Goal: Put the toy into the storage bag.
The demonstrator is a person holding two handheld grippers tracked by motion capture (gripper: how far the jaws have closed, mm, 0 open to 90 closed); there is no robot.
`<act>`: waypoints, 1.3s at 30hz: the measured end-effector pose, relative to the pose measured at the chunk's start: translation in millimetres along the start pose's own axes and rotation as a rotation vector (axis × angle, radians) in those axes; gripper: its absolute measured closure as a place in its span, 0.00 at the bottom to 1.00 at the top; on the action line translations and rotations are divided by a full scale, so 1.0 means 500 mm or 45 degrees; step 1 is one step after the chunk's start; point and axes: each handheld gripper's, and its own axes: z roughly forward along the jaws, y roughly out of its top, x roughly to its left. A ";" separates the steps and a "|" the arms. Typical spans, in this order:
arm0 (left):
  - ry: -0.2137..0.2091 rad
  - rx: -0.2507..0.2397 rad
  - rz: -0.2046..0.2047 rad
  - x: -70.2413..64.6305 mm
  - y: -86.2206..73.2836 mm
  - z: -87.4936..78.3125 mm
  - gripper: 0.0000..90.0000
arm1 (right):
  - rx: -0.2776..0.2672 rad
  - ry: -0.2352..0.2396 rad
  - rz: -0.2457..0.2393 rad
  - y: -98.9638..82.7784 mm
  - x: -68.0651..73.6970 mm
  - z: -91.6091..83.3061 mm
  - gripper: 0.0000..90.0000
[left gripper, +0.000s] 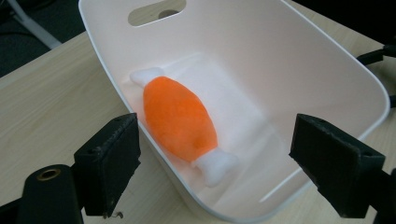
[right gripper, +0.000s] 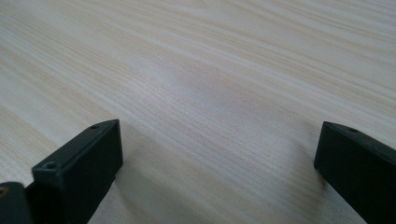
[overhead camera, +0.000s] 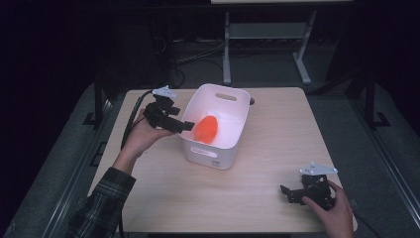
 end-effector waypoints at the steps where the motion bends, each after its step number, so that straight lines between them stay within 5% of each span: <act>1: 0.000 0.001 0.007 -0.001 -0.004 -0.004 0.17 | 0.000 0.000 0.001 0.000 0.000 0.000 0.01; 18: -0.008 -0.035 0.057 -0.021 -0.101 -0.053 0.17 | 0.000 -0.001 0.001 0.000 0.000 0.000 0.01; 39: 0.018 -0.044 0.073 -0.077 -0.255 -0.019 0.17 | 0.001 -0.001 0.000 0.000 0.000 0.000 0.01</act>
